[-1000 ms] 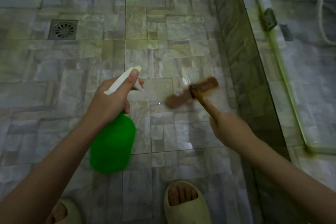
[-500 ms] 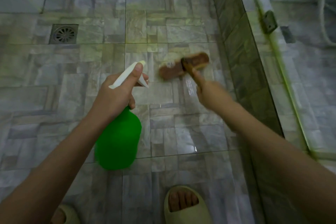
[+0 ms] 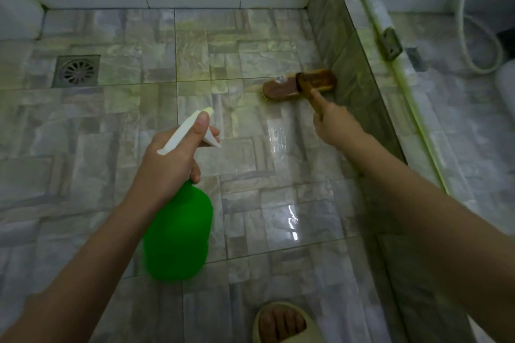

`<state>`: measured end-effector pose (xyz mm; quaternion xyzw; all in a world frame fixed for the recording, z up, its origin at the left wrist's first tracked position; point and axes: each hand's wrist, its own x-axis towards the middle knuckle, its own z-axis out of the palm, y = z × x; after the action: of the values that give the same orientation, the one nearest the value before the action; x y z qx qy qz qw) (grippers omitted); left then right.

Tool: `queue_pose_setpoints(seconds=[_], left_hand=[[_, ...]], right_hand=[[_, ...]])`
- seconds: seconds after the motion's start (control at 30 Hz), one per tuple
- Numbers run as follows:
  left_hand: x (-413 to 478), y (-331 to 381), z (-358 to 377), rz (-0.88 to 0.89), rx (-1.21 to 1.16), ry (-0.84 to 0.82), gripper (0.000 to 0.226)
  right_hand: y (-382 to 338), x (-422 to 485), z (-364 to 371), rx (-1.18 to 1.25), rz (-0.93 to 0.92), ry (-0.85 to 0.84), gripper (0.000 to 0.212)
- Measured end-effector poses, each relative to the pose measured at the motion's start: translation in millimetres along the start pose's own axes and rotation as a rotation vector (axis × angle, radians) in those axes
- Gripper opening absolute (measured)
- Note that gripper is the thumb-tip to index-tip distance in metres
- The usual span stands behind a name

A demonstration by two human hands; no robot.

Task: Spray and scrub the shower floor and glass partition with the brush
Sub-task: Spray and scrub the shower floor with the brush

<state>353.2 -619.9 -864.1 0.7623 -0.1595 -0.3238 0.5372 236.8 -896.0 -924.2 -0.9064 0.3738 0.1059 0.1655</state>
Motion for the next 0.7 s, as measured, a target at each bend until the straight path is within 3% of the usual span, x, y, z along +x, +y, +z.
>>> queue_pose_setpoints(seconds=[0.2,0.4,0.6,0.7], left_hand=[[5.4,3.2,-8.1,-0.009,-0.046,-0.014,0.038],[12.4,-4.2,-17.4,0.011,-0.068,0.05,0.057],[11.6,8.2,-38.2,0.0,-0.105,0.074,0.039],[10.6,10.1,-47.4,-0.015,-0.13,0.099,0.032]], right_hand=[[14.3,-96.0,0.0,-0.087,0.07,-0.185,0.064],[-6.1,48.5,-26.4,-0.086,-0.065,-0.017,0.066],[28.4,41.2,-56.6,-0.19,-0.078,-0.253,0.06],[10.5,54.6,-60.8,-0.237,-0.102,-0.222,0.06]])
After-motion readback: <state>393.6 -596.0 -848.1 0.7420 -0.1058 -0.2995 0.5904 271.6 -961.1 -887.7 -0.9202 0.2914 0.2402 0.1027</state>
